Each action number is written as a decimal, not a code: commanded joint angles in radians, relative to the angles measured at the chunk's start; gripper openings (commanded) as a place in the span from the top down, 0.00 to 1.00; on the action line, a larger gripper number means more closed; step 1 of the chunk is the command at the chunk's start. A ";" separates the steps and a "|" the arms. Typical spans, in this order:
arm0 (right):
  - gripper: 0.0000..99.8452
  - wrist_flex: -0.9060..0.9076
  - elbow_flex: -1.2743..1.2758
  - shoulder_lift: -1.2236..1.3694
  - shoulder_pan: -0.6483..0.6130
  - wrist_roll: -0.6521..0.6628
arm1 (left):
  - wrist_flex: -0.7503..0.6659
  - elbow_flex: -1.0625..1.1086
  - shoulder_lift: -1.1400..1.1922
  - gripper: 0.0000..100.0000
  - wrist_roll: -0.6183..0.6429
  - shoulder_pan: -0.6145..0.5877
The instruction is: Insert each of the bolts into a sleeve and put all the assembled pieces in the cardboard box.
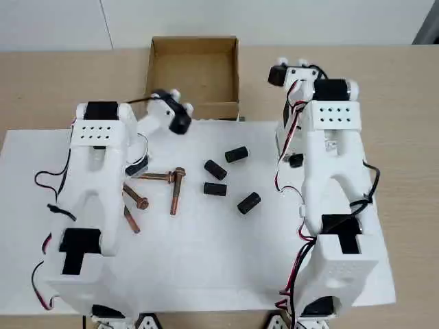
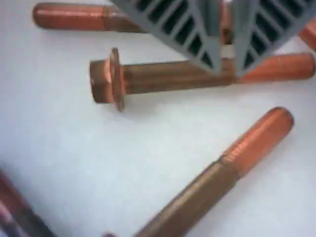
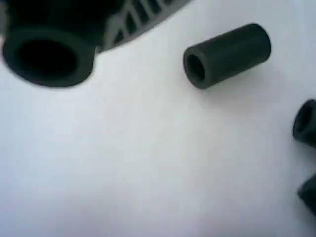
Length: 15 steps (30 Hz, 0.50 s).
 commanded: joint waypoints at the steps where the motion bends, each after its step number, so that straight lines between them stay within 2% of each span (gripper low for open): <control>1: 0.99 0.001 0.017 -0.065 0.013 0.012 | 0.041 -0.058 -0.003 0.99 -0.167 0.012; 8: 0.99 -0.002 0.029 -0.065 0.007 0.012 | 0.032 -0.059 -0.003 0.99 -0.370 0.044; 15: 0.99 -0.004 0.029 -0.065 0.007 0.011 | 0.014 -0.059 -0.002 0.99 -0.454 0.084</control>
